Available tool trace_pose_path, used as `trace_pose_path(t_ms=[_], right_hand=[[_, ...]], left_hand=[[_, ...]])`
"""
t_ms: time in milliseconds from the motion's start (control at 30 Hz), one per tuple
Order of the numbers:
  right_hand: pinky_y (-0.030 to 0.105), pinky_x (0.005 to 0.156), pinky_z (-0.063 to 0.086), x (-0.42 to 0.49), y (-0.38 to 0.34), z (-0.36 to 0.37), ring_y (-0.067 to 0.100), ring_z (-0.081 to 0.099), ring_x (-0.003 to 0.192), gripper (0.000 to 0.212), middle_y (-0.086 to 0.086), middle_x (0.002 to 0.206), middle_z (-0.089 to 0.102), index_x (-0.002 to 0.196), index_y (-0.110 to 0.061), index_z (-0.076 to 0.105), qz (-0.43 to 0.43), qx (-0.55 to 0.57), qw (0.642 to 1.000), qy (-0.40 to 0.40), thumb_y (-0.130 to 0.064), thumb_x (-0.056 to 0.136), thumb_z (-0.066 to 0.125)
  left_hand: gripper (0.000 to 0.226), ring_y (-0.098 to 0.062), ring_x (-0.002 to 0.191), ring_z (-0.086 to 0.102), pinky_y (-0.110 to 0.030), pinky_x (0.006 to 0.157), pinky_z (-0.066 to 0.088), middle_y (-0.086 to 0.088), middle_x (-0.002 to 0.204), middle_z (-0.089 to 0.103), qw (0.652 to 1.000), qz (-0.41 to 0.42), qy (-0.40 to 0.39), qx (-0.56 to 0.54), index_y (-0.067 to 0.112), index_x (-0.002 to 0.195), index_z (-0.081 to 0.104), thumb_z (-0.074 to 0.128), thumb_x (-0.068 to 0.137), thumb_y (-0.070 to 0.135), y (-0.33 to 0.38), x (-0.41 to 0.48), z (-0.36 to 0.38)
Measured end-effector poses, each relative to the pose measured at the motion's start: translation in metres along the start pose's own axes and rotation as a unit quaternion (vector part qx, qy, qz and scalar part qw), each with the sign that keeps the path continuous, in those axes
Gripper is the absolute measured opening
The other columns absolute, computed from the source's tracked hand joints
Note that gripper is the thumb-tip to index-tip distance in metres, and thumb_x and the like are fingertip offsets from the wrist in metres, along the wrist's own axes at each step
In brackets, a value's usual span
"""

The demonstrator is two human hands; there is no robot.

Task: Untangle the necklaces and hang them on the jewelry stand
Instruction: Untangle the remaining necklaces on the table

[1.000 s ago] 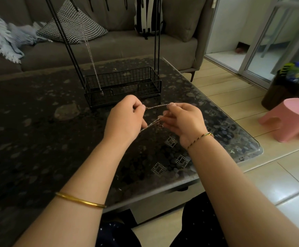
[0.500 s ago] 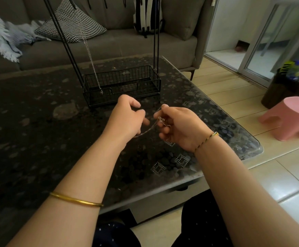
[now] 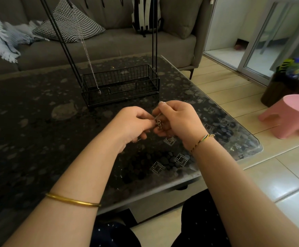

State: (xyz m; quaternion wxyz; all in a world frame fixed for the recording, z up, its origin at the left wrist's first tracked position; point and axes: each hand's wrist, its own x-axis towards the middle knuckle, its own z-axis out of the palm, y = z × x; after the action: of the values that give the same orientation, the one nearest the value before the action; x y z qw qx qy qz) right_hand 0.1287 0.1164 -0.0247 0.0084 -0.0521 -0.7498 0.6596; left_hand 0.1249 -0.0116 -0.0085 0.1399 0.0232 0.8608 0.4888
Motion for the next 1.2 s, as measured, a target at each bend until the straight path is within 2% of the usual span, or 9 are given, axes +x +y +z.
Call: trace_pose_path(t_ms=[133,300,433,500,633,767,867,1000,1200], right_hand=[[0.039,0.064,0.055,0.0009,0.0013,-0.0001,0.017,0.059,0.054,0.031,0.004,0.066,0.062,0.078,-0.011,0.064,-0.008,-0.012,1.000,0.012,-0.024,0.099,0.046],[0.026,0.056,0.046,0.0043,0.0039,0.0000,0.010,0.049,0.051,0.031,-0.003,0.061,0.055,0.078,-0.012,0.066,0.018,0.050,0.998,0.015,-0.024,0.099,0.047],[0.023,0.055,0.047,0.0052,0.0033,0.0000,0.006,0.046,0.050,0.020,0.000,0.066,0.053,0.085,-0.009,0.063,0.054,0.106,0.993,0.011,-0.019,0.097,0.051],[0.023,0.053,0.047,0.0052,0.0017,-0.0004,0.007,0.046,0.051,0.012,0.003,0.070,0.053,0.085,-0.009,0.061,0.070,0.111,0.991,0.014,-0.011,0.094,0.053],[0.027,0.055,0.043,0.0050,0.0002,-0.0013,0.012,0.042,0.052,0.015,0.010,0.071,0.049,0.075,-0.009,0.053,0.087,0.098,0.991,0.027,0.000,0.086,0.053],[0.030,0.058,0.040,0.0062,0.0020,-0.0005,0.013,0.040,0.053,0.014,0.003,0.059,0.044,0.068,-0.009,0.056,0.078,0.041,0.996,0.020,-0.005,0.081,0.059],[0.025,0.055,0.038,0.0051,0.0025,-0.0004,0.010,0.042,0.054,0.010,0.002,0.064,0.052,0.073,-0.010,0.062,0.063,0.005,0.998,0.014,-0.013,0.081,0.068],[0.023,0.053,0.037,0.0029,0.0030,-0.0001,0.013,0.045,0.060,0.010,0.008,0.076,0.057,0.075,-0.011,0.065,0.035,-0.018,0.999,0.003,-0.015,0.085,0.067],[0.019,0.046,0.033,0.0011,0.0024,-0.0010,0.006,0.038,0.049,0.016,-0.001,0.064,0.052,0.074,-0.014,0.065,0.010,-0.001,1.000,-0.002,-0.012,0.089,0.062]], left_hand=[[0.012,-0.009,0.060,0.048,-0.020,0.050,0.033,0.004,0.067,0.056,0.999,0.017,0.038,0.003,0.025,0.081,0.067,0.064,0.090,0.018,-0.0005,0.0012,-0.0003],[0.015,-0.007,0.056,0.042,-0.021,0.050,0.031,0.008,0.059,0.049,0.999,0.020,0.049,-0.011,0.028,0.080,0.067,0.063,0.091,0.018,-0.0008,0.0013,-0.0014],[0.010,-0.007,0.044,0.034,-0.020,0.041,0.025,0.006,0.053,0.046,0.998,-0.005,0.049,-0.039,0.023,0.088,0.069,0.060,0.093,0.021,-0.0020,0.0036,-0.0031],[0.010,-0.007,0.043,0.032,-0.022,0.041,0.024,0.004,0.055,0.047,0.997,-0.015,0.050,-0.056,0.021,0.089,0.069,0.060,0.094,0.021,-0.0024,0.0046,-0.0028],[0.014,-0.008,0.045,0.030,-0.022,0.042,0.023,0.002,0.057,0.046,0.995,-0.024,0.056,-0.081,0.020,0.087,0.068,0.057,0.095,0.021,-0.0013,0.0053,-0.0008],[0.015,-0.008,0.047,0.033,-0.023,0.043,0.025,0.002,0.062,0.050,0.994,-0.024,0.072,-0.084,0.021,0.086,0.068,0.056,0.096,0.021,0.0004,0.0050,-0.0006],[0.015,-0.007,0.046,0.033,-0.020,0.040,0.025,0.002,0.063,0.048,0.992,-0.020,0.075,-0.099,0.019,0.090,0.067,0.054,0.097,0.019,0.0005,0.0055,-0.0013],[0.014,-0.006,0.047,0.034,-0.016,0.036,0.024,0.003,0.061,0.045,0.990,-0.025,0.078,-0.117,0.016,0.092,0.065,0.052,0.097,0.016,0.0001,0.0067,-0.0013],[0.012,-0.006,0.047,0.035,-0.018,0.040,0.026,0.002,0.062,0.048,0.993,-0.022,0.055,-0.106,0.018,0.097,0.066,0.055,0.096,0.014,-0.0003,0.0062,-0.0016]])
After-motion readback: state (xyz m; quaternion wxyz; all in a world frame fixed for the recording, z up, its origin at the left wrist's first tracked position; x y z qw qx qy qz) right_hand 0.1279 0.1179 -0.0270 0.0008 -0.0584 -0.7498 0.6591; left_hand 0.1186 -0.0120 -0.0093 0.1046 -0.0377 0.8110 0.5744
